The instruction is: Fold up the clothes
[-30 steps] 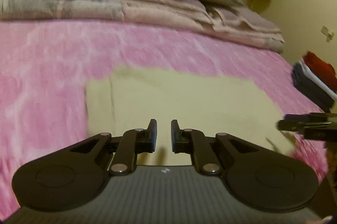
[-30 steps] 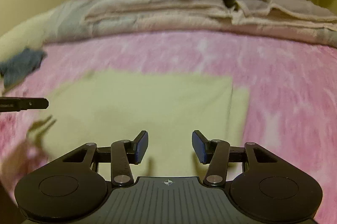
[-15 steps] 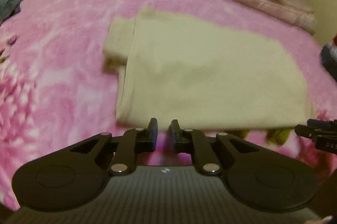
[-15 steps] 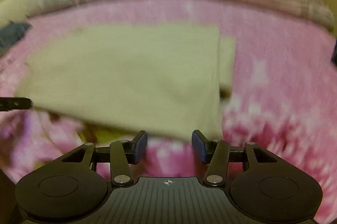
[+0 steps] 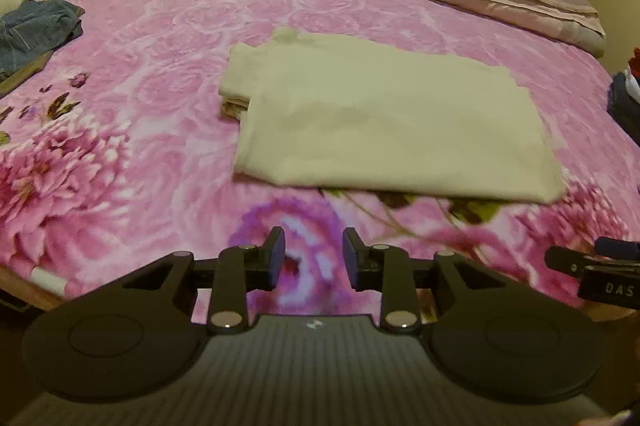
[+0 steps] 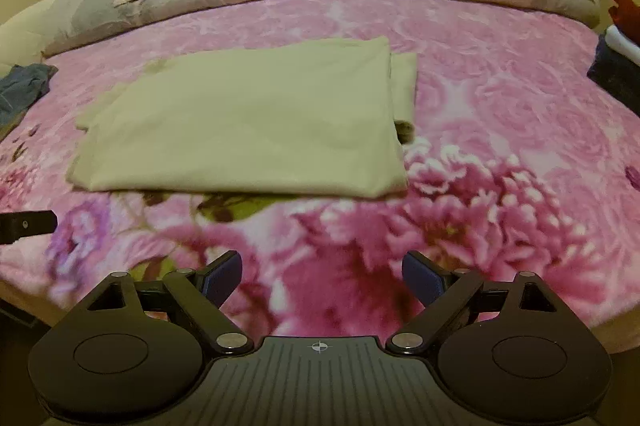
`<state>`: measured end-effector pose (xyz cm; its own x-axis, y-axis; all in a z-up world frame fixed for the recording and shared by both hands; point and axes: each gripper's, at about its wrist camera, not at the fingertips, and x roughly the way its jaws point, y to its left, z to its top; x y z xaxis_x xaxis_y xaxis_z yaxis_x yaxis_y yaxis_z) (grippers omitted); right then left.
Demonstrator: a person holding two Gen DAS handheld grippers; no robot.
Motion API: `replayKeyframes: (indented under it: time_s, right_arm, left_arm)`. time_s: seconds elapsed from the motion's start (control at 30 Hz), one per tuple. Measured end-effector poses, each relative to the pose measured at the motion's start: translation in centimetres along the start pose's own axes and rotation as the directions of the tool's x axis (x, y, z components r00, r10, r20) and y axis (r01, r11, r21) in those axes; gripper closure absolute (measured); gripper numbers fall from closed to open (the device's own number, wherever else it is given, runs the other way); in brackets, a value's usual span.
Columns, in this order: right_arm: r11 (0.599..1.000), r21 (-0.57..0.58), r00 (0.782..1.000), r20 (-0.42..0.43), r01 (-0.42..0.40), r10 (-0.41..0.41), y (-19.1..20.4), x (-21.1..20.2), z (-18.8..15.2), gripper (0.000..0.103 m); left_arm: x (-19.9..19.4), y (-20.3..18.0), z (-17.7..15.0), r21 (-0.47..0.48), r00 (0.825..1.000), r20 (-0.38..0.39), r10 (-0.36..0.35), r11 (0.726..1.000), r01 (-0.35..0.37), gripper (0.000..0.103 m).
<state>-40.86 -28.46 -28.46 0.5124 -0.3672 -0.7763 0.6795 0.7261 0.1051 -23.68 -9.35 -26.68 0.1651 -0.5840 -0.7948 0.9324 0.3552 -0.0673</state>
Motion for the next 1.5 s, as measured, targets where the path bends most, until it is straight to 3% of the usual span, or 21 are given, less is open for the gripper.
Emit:
replayKeyframes:
  time_s: [0.4,0.67,1.0,1.5]
  right_arm:
    - [0.999,0.023,0.995,0.088,-0.045,0.042,0.6,-6.7,-2.1,0.013]
    - [0.997,0.029,0.993,0.096,-0.074,0.071,0.9,-7.9,-3.2,0.013]
    - [0.996,0.055,0.996,0.065,-0.070,0.066,0.6,-6.1,-2.6,0.013]
    - [0.996,0.073,0.998,-0.007,-0.054,0.055,-0.4,-1.7,-0.6,0.013]
  left_arm:
    - [-7.7,-1.7,-2.9,0.043,0.996,0.088,0.032,0.998,-0.036,0.071]
    - [-9.9,-1.9,-3.9,0.057,0.993,0.112,0.037,0.997,-0.044,0.070]
    - [-7.8,-2.0,-2.9,0.081,0.997,0.067,0.042,0.996,-0.047,0.068]
    - [-1.1,-1.1,-0.8,0.084,0.998,-0.042,0.037,0.996,-0.033,0.067]
